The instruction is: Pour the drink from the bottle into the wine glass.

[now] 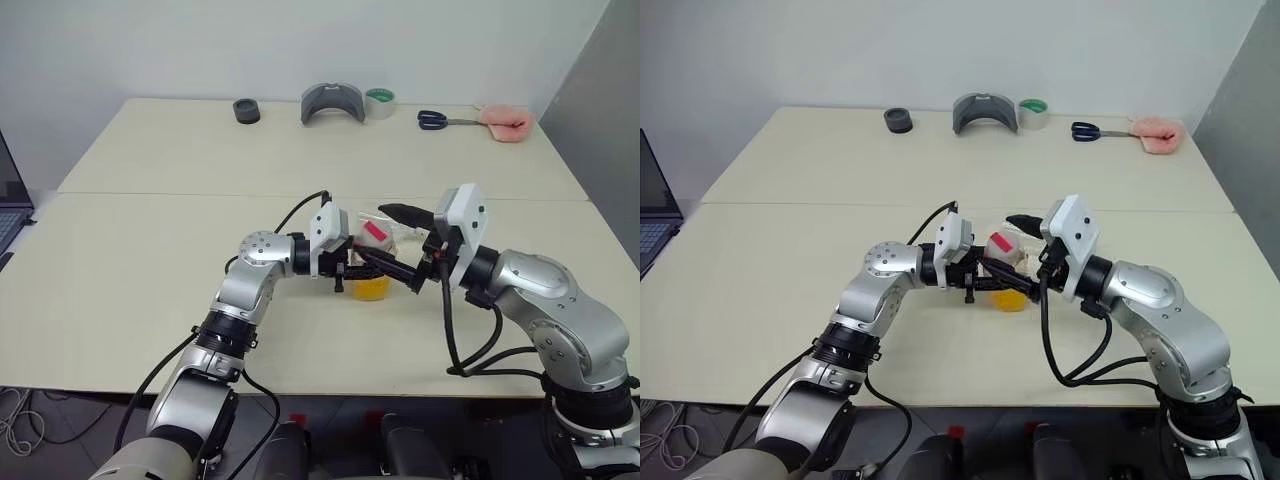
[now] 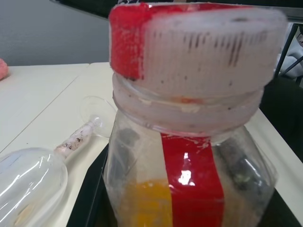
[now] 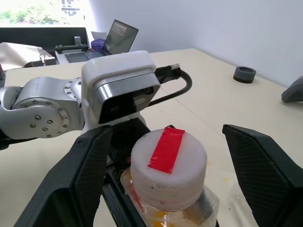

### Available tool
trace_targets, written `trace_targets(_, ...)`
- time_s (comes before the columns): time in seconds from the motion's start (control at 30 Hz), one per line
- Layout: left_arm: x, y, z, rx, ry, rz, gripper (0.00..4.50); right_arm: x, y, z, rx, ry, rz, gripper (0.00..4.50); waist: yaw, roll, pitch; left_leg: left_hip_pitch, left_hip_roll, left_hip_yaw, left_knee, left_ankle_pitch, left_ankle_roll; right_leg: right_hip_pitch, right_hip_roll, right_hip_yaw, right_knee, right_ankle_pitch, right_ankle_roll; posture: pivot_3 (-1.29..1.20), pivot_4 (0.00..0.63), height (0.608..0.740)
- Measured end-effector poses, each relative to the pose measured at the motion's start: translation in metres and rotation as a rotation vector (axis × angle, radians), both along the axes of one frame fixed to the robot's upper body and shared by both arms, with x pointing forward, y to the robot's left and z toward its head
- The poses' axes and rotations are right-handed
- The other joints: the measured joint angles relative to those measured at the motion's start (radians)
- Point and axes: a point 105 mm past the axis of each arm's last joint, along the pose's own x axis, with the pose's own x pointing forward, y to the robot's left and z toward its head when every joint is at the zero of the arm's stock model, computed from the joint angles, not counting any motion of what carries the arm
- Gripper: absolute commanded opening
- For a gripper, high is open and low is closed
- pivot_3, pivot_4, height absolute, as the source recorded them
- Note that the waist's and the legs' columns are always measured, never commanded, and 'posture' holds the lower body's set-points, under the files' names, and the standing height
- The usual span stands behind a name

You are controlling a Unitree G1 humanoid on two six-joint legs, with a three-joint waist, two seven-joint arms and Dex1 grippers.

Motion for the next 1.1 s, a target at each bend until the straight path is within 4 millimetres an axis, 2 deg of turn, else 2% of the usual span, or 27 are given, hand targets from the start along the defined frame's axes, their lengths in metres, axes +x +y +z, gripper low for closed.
trace_targets(0.23, 0.000, 0.000, -0.001, 0.004, 0.008, -0.004, 1.69, 0.005, -0.005, -0.002, -0.034, -0.019, -0.047, 3.96, 0.000, 0.000, 0.000, 0.000, 0.000, 0.000, 0.000, 0.000, 0.000, 0.000, 0.000, 0.000, 0.000, 0.000, 0.000, 0.00, 0.150, 0.740)
trace_targets(1.1, 0.001, 0.000, 0.001, 0.006, 0.007, -0.003, 1.69, 0.002, -0.013, -0.002, -0.068, -0.025, -0.057, 3.96, 0.000, 0.000, 0.000, 0.000, 0.000, 0.000, 0.000, 0.000, 0.000, 0.000, 0.000, 0.000, 0.000, 0.000, 0.000, 0.00, 0.150, 0.740)
